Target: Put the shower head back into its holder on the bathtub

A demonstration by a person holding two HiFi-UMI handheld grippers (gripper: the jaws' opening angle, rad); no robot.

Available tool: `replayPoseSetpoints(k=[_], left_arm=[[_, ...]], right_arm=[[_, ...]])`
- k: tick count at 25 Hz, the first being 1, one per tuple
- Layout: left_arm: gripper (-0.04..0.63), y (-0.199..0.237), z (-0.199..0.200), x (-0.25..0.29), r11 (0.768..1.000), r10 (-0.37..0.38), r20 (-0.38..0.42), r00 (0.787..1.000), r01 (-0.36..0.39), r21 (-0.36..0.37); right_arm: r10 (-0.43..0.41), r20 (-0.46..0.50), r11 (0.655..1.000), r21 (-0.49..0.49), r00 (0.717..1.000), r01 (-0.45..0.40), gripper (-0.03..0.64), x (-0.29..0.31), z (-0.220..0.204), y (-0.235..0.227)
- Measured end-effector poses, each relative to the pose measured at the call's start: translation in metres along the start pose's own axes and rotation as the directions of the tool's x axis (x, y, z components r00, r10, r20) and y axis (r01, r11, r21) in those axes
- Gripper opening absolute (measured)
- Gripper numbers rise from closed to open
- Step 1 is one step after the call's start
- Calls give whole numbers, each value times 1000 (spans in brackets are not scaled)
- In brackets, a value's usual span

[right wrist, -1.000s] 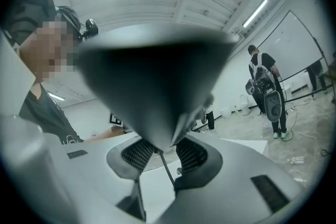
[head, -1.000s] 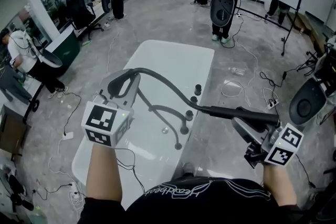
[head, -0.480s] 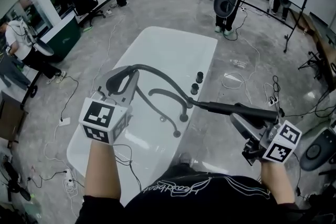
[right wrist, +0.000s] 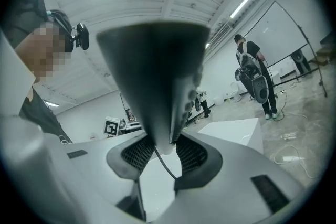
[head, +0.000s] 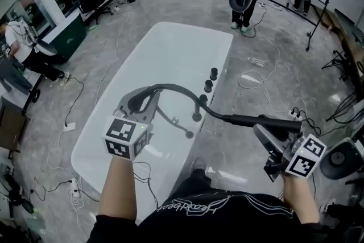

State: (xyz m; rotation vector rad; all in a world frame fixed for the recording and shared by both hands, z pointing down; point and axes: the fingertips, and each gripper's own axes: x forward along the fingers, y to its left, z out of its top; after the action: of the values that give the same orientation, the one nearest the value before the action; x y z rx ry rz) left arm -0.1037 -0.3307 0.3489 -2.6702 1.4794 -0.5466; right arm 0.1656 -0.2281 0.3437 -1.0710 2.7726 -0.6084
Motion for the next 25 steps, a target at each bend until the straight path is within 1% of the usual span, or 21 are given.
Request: replayPoseSetpoints(k=[3,6,11,15,19,22,25], left_arm=[[64,-12,-23,7,999,-19,-17,1000,18,-50],[64,-25,-49,18,995,-36,-52,998,31,-93],[64,-41,-84,31,990,-65,-88,994,53,-131],[64,-51,-110,46,983,-98,-108,989,79,-169],[64,-63,-138,61,977,-116,-130,985,89,-195],[64,-72,-162,70,971,-134,-160,978,98,-218],[64,-84,-189,77,965,-161,-199,967,112,-237]], right_arm=[[-25,-1,1000,11,1000,25,133,-11,-5,-2],[-49,-10,999,22,999,49,133,-22,-12,-9],[-78,-15,996,35,997,79,133,-29,-19,-14],[-84,-8,996,21,996,84,133,-29,-18,-16],[-85,-6,996,28,996,86,133,-31,-19,-22],[-91,-5,995,31,996,92,133,-33,-20,-25],[-99,-3,995,35,995,99,133,-32,-23,-27]])
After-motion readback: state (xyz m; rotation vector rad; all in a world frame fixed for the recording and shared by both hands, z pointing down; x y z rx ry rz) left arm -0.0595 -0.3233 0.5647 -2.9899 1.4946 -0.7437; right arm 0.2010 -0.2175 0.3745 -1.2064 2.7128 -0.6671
